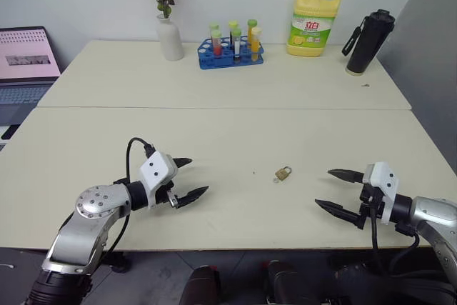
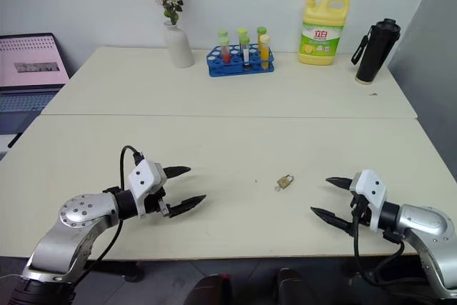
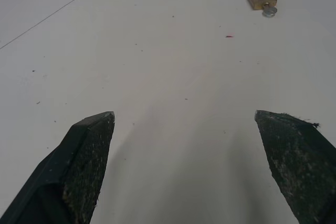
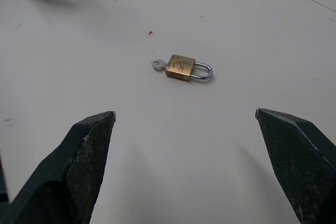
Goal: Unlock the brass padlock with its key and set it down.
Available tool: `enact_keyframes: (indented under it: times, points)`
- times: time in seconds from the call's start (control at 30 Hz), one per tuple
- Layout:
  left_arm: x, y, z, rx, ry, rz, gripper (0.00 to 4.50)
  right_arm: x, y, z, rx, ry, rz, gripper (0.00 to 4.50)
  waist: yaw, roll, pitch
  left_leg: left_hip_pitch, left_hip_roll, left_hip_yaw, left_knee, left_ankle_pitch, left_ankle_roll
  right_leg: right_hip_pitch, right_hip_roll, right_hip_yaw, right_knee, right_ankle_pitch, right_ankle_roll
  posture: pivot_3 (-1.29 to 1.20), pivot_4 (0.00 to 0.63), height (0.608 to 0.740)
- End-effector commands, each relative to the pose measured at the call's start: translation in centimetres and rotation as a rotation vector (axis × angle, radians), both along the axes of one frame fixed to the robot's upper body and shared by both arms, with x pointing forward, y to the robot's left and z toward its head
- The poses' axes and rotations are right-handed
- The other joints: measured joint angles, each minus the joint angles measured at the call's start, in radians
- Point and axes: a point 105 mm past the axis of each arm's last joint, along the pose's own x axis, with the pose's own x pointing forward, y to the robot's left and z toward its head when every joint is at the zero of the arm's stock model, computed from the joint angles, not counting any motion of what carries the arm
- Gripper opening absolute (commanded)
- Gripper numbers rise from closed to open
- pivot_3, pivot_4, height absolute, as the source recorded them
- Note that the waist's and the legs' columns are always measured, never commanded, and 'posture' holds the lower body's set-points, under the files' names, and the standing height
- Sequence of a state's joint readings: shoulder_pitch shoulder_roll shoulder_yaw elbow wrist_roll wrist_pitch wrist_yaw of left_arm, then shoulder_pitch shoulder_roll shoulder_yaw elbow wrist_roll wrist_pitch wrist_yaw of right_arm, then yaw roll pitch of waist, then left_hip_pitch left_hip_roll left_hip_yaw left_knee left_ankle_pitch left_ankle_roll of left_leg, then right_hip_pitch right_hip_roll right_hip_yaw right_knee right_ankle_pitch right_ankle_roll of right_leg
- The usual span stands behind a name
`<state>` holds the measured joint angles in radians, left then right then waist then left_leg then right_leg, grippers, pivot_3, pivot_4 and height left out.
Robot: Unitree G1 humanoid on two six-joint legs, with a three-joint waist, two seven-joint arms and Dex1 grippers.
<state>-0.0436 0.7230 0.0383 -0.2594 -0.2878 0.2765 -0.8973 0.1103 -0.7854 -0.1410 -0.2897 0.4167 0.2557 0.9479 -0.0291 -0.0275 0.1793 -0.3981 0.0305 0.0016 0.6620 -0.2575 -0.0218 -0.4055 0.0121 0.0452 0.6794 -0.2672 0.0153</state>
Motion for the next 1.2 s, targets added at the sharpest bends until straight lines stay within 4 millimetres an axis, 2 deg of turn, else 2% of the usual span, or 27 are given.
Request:
enact_keyframes:
  times: [0.03, 0.33, 0.63, 0.73, 0.83, 0.9, 1.07, 1.2]
  points:
    - [-0.2, -0.3, 1.0, 0.002, -0.053, -0.028, 4.49, 0.1, 0.0, 0.3, -0.015, -0.038, 0.022, 4.5, 0.0, 0.0, 0.0, 0.0, 0.0, 0.0, 0.0, 0.0, 0.0, 0.0, 0.0, 0.0, 0.0, 0.0, 0.0, 0.0, 0.15, 0.74]
    - [-0.4, -0.7, 1.1, 0.026, -0.067, -0.038, 4.49, 0.6, 0.1, 0.5, 0.004, -0.054, 0.027, 4.5, 0.0, 0.0, 0.0, 0.0, 0.0, 0.0, 0.0, 0.0, 0.0, 0.0, 0.0, 0.0, 0.0, 0.0, 0.0, 0.0, 0.15, 0.74]
    - [-0.9, -1.5, 2.8, -0.034, -0.087, -0.119, 4.49, 0.6, 0.7, 0.6, -0.05, -0.013, 0.056, 4.5, 0.0, 0.0, 0.0, 0.0, 0.0, 0.0, 0.0, 0.0, 0.0, 0.0, 0.0, 0.0, 0.0, 0.0, 0.0, 0.0, 0.15, 0.74]
    - [-2.4, -2.6, 2.7, -0.01, 0.002, -0.243, 4.49, 1.8, 1.2, 2.2, -0.131, -0.1, 0.138, 4.5, -0.004, 0.0, 0.0, 0.0, 0.0, 0.0, 0.0, 0.0, 0.0, 0.0, 0.0, 0.0, 0.0, 0.0, 0.0, 0.0, 0.15, 0.74]
    - [-2.8, -3.7, 3.1, 0.018, -0.004, -0.293, 4.49, 3.4, 2.3, 3.5, -0.197, -0.153, 0.274, 4.5, -0.005, 0.001, 0.001, 0.002, 0.0, 0.002, 0.0, 0.0, 0.0, 0.0, 0.001, -0.001, 0.001, 0.0, 0.0, 0.0, 0.15, 0.74]
    - [-2.9, -4.1, 3.2, 0.028, -0.016, -0.3, 4.49, 4.0, 3.2, 3.4, -0.269, -0.089, 0.413, 4.5, -0.006, 0.001, 0.001, 0.002, 0.0, 0.002, 0.0, 0.0, 0.0, 0.0, 0.003, -0.001, 0.001, 0.0, 0.0, 0.0, 0.15, 0.74]
    - [-3.5, -4.6, 3.1, 0.032, -0.012, -0.302, 4.49, 5.6, 5.3, 3.6, -0.364, -0.004, 0.627, 4.5, -0.002, 0.001, 0.001, 0.0, 0.001, 0.0, 0.0, 0.0, 0.0, -0.001, 0.002, -0.001, 0.001, 0.0, -0.002, 0.0, 0.15, 0.74]
    - [-4.0, -4.9, 2.5, 0.066, -0.002, -0.319, 4.49, 7.8, 6.5, 2.0, -0.501, 0.022, 0.741, 4.5, -0.003, 0.001, 0.001, 0.0, 0.001, 0.0, 0.0, 0.0, 0.0, -0.001, 0.002, -0.001, 0.001, 0.001, -0.005, 0.0, 0.15, 0.74]
